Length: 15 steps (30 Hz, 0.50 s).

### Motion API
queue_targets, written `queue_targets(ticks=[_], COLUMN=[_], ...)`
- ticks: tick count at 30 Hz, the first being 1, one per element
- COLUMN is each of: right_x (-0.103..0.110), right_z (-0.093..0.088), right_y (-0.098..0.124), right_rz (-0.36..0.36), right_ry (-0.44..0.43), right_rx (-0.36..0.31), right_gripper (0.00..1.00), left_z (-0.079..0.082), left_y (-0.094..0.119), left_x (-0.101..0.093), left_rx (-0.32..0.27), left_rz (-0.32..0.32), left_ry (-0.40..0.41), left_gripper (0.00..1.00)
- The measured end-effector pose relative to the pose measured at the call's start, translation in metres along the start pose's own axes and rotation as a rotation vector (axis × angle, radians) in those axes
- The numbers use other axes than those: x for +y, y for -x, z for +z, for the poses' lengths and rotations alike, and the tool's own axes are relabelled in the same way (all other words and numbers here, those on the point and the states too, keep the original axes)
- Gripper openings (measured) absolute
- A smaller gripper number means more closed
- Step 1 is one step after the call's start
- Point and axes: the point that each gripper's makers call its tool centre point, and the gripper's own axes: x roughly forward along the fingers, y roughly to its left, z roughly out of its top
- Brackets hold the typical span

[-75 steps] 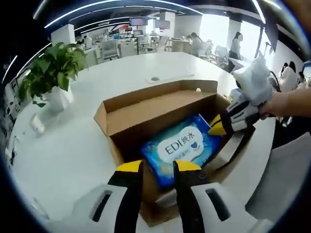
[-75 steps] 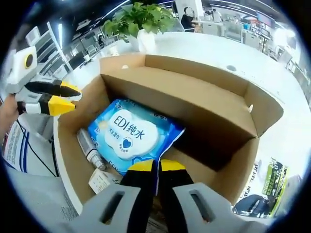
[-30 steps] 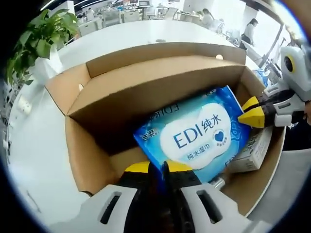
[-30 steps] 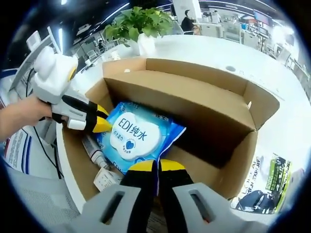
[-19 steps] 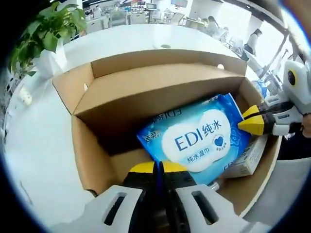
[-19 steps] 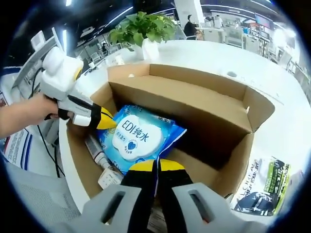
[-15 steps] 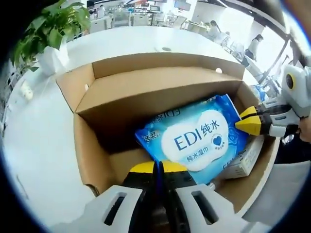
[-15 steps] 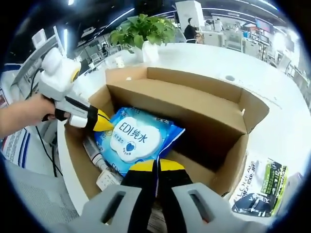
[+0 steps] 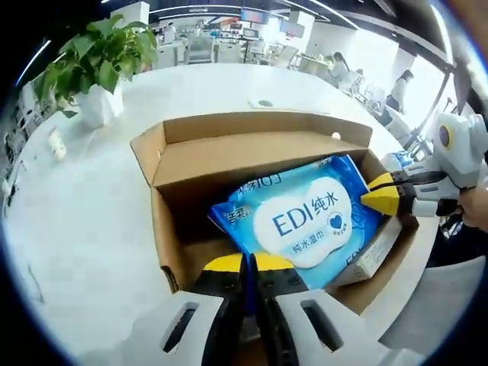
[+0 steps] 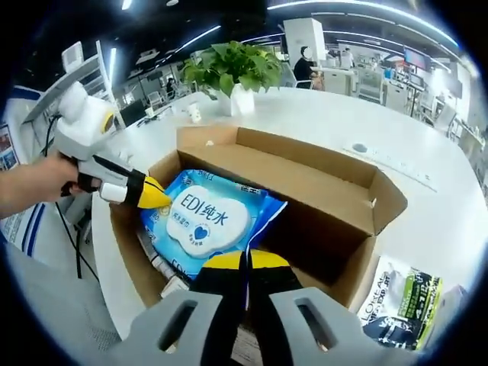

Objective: Operate the shoe box by opening the lid, removing the specified soft item, and placing it in the target area until the item is outside and the box remains undamaged.

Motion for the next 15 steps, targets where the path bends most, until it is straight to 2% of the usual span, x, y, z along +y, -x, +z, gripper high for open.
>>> queue_targets(ticks=[4, 15], right_x=[0.002, 0.006], right_z=[0.007, 0.025], right_y=[0.005, 0.031], right_rz=[0.008, 0.018], right_ry=[0.008, -0.014], right_rx=[-0.016, -0.041], right_gripper=[0.00, 0.00], left_z=[0.008, 0.026], left_y=[0.011, 0.033], left_x=[-0.001, -0.013], left_rx=[-0.033, -0.071], left_rz=[0.003, -0.010], left_ry=[0.001, -0.018], left_gripper=[0.00, 0.00])
